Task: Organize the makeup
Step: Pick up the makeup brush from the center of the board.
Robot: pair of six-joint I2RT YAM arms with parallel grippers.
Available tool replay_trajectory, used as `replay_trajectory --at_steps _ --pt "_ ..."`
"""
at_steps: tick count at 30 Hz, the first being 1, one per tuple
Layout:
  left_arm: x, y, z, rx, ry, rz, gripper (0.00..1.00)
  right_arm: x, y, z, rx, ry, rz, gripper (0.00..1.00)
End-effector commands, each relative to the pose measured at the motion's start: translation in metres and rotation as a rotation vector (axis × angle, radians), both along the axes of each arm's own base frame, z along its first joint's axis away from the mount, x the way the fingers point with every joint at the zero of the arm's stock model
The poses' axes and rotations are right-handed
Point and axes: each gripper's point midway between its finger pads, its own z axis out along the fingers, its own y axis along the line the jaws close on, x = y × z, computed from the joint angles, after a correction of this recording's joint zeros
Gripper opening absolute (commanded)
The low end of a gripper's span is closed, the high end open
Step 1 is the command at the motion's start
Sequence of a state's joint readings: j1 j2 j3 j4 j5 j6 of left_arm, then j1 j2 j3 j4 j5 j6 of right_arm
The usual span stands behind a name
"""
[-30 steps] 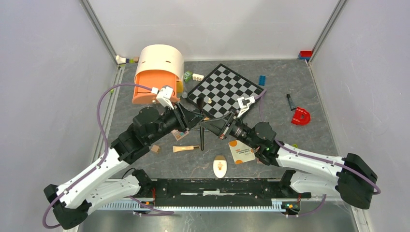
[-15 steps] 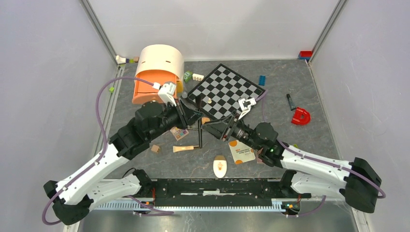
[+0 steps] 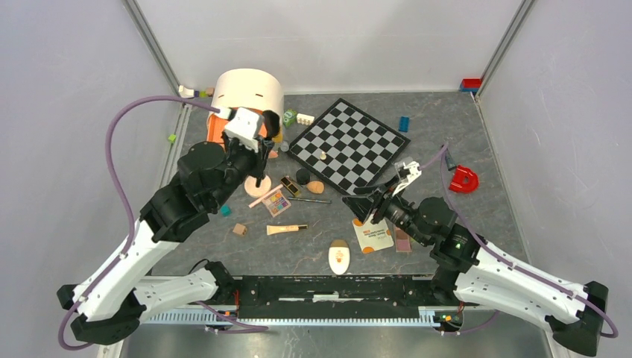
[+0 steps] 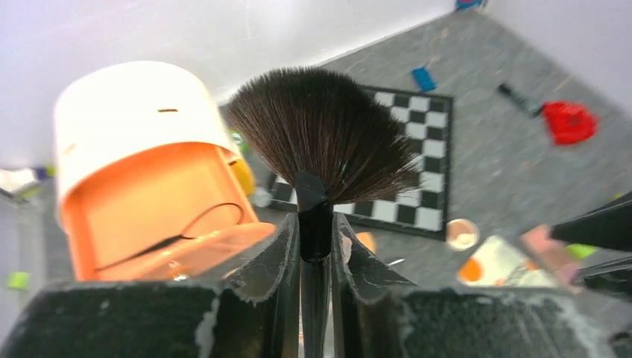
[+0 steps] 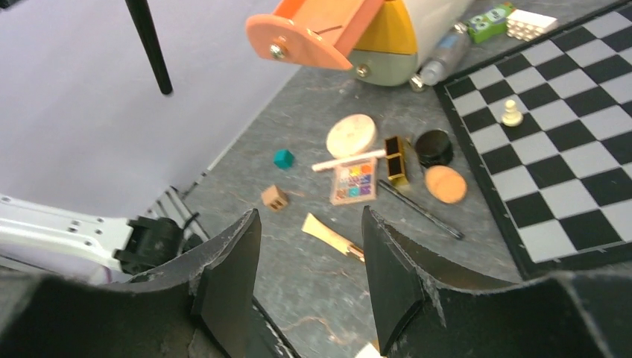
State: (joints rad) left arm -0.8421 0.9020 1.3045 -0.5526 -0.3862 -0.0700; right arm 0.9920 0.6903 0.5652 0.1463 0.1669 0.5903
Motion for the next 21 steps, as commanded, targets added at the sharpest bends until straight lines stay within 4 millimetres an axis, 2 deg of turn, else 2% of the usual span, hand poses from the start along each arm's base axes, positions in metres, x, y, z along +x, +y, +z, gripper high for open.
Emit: replay_trajectory --at_steps 1,3,6,9,15,19,21 --pt "0.015 0.005 -0.004 0.408 -0.187 -0.079 0.02 0.002 -0.015 -0.017 -0.160 -0.038 -0.031 0.58" --pt "0.024 0.004 -0.004 0.500 -0.254 -0.083 0.02 0.000 -0.018 -0.025 -0.212 -0.035 -0.019 0.58" --pt "0.041 0.014 0.005 0.603 -0.312 -0.027 0.02 -0.003 -0.020 -0.031 -0.265 -0.044 0.000 0.58" --pt "0.060 0.022 0.002 0.715 -0.329 -0.033 0.02 -0.004 -0.024 -0.039 -0.315 -0.051 0.004 0.58" --pt "0.100 0.055 -0.030 0.882 -0.223 -0.056 0.02 -0.004 -0.022 -0.049 -0.358 -0.043 0.025 0.59" --pt "0.121 0.072 -0.029 0.877 -0.245 -0.033 0.02 -0.004 -0.020 -0.059 -0.370 -0.021 0.027 0.59" --pt "0.131 0.074 -0.029 0.853 -0.248 -0.050 0.02 -0.004 -0.019 -0.064 -0.372 -0.005 0.028 0.59"
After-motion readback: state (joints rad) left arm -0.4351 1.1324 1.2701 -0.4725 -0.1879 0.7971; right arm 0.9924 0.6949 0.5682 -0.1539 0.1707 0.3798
